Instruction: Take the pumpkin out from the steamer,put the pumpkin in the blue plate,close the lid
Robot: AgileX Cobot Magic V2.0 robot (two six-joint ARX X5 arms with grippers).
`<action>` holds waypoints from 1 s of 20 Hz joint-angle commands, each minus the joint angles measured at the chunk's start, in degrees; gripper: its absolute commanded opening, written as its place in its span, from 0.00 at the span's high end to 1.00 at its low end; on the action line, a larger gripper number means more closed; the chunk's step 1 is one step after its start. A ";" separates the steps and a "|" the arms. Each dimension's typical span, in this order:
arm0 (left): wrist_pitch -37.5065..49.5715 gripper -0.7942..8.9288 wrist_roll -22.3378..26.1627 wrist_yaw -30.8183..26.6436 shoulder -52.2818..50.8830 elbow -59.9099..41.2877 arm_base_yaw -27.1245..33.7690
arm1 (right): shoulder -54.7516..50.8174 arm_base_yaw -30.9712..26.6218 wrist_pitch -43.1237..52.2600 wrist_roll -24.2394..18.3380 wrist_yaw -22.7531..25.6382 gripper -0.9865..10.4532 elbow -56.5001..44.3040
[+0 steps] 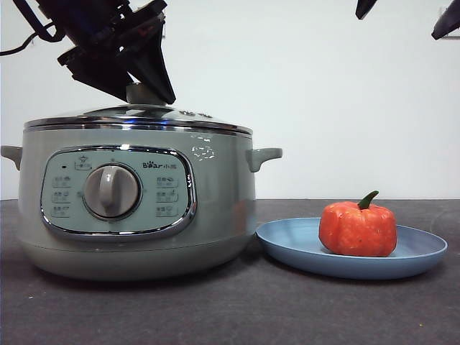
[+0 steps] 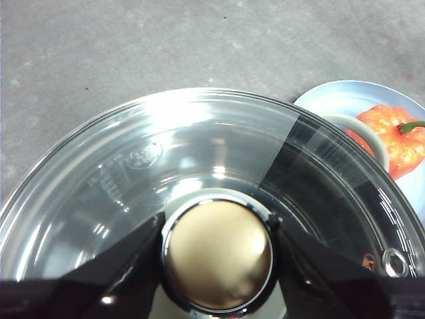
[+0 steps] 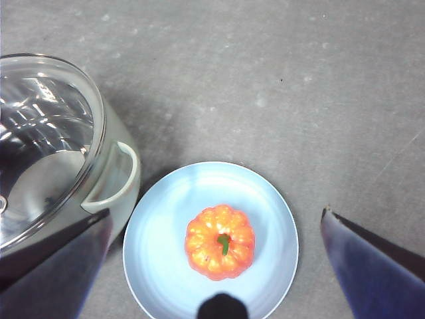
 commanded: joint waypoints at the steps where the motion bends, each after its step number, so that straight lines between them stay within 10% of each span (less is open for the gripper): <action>1: 2.05 0.91 -0.33 0.77 -0.33 0.33 -0.04 | -0.09 0.02 0.09 0.57 0.20 0.45 -0.42; 5: 2.10 0.49 -0.33 0.77 -0.33 0.33 -0.04 | -0.09 0.02 -0.90 0.57 0.20 0.45 -0.42; 20: -18.47 0.51 -0.31 0.85 -11.78 0.35 -0.04 | -0.35 0.04 -7.69 0.37 -0.31 0.46 -0.42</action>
